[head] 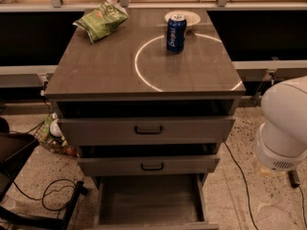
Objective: Close bottom drawer
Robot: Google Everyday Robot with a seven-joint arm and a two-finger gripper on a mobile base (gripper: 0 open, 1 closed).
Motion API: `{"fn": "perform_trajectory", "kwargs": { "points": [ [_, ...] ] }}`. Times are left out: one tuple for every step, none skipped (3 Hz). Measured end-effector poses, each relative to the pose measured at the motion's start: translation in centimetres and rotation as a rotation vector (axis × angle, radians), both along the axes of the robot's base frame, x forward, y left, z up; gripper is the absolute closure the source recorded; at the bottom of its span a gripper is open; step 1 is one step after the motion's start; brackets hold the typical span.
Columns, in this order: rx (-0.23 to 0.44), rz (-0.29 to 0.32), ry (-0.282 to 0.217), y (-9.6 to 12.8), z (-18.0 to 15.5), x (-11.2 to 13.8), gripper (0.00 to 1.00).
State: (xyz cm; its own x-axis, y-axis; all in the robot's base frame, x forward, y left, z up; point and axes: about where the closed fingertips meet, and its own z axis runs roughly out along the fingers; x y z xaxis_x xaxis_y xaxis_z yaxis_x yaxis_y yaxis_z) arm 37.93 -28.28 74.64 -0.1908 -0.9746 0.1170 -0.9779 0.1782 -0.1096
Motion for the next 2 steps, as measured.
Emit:
{"fn": "perform_trajectory", "kwargs": {
  "points": [
    [0.041, 0.008, 0.101, 2.5, -9.9, -0.7, 1.00],
    [0.054, 0.027, 0.160, 4.0, -16.5, -2.2, 1.00]
  ]
}}
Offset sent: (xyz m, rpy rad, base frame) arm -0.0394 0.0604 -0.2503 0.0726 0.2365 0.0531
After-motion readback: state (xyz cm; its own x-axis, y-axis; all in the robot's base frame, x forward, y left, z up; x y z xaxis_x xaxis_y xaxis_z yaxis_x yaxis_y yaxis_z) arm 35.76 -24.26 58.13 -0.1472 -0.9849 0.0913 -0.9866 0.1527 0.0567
